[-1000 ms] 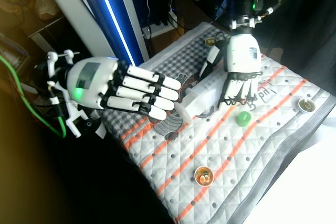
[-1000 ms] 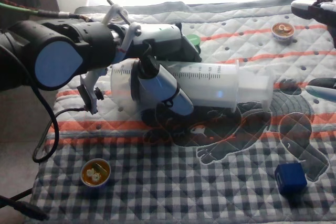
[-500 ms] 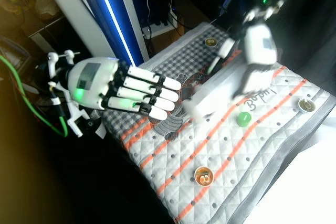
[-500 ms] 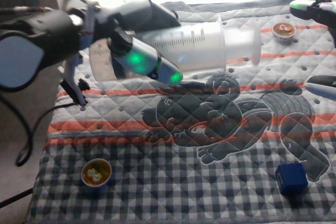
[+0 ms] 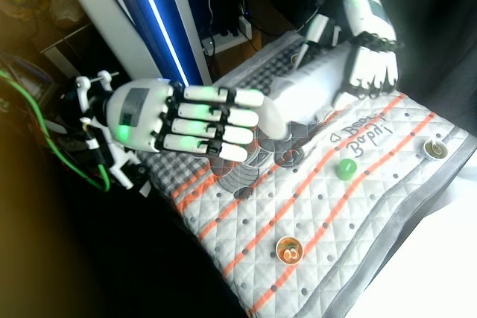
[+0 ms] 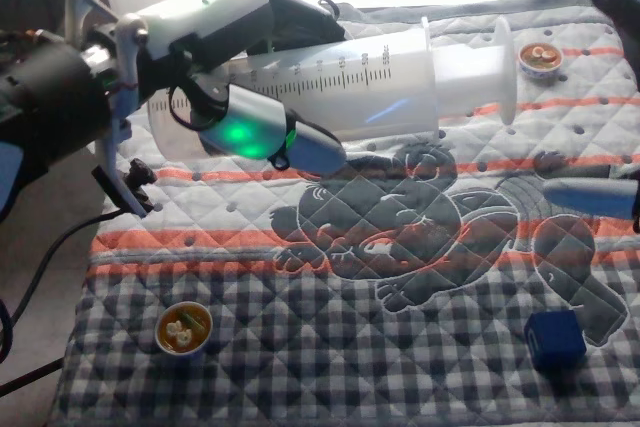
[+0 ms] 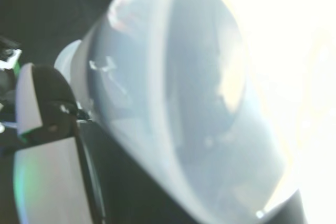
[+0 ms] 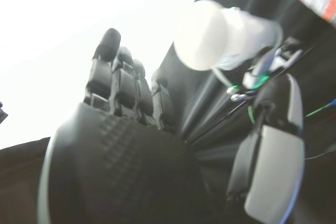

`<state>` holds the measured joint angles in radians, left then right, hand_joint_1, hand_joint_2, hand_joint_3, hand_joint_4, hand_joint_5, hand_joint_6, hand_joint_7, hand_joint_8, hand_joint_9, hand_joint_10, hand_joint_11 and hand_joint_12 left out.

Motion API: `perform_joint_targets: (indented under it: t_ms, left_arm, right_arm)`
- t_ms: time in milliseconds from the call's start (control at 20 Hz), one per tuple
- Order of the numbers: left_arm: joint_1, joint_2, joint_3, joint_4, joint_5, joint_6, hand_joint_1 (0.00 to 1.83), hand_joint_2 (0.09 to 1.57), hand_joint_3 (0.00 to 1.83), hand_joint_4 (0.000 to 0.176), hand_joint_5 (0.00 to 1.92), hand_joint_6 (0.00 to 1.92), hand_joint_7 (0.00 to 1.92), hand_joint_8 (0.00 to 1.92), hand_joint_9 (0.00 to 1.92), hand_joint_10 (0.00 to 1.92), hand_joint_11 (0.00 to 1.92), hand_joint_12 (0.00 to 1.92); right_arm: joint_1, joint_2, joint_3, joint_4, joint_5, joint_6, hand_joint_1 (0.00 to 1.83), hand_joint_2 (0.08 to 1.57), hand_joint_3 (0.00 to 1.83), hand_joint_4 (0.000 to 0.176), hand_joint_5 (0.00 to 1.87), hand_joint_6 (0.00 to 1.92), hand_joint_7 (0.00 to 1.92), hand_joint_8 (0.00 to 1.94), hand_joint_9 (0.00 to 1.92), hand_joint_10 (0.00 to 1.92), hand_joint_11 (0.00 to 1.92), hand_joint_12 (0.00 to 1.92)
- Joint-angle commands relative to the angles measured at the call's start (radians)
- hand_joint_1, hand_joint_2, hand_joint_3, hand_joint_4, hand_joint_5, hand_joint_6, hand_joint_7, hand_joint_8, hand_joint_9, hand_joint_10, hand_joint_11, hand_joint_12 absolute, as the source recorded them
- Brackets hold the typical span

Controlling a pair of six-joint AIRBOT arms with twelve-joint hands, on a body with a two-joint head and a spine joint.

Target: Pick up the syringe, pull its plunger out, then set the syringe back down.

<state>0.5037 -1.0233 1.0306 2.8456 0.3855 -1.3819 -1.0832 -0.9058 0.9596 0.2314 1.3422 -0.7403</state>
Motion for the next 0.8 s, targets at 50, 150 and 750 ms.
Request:
perform_joint_targets:
  t_ms: [50, 150, 750]
  left_arm:
    - [0.002, 0.017, -0.025, 0.024, 0.192, -0.013, 1.17, 1.21, 0.0, 0.0, 0.84, 1.23, 0.77, 1.34, 0.56, 1.3, 0.23, 1.92]
    - [0.009, 0.023, -0.044, 0.038, 0.21, -0.018, 1.18, 1.2, 0.0, 0.0, 0.83, 1.16, 0.82, 1.34, 0.62, 1.36, 0.32, 1.92]
    - [0.021, 0.03, -0.074, 0.125, 0.254, -0.122, 1.23, 1.17, 0.0, 0.0, 0.97, 0.89, 0.81, 1.44, 0.63, 1.54, 0.48, 1.92]
  right_arm:
    - [0.014, -0.027, 0.024, 0.0, 0.125, 0.056, 0.71, 0.84, 0.0, 0.0, 0.0, 0.0, 0.0, 0.0, 0.0, 0.0, 0.0, 0.11]
    - [0.015, -0.041, 0.032, 0.001, 0.125, 0.079, 0.65, 0.84, 0.0, 0.0, 0.0, 0.0, 0.0, 0.0, 0.0, 0.0, 0.0, 0.39]
    - [0.082, -0.111, 0.062, -0.059, 0.029, 0.088, 0.93, 0.83, 0.0, 0.039, 0.27, 0.02, 0.09, 0.0, 0.18, 0.02, 0.0, 0.75]
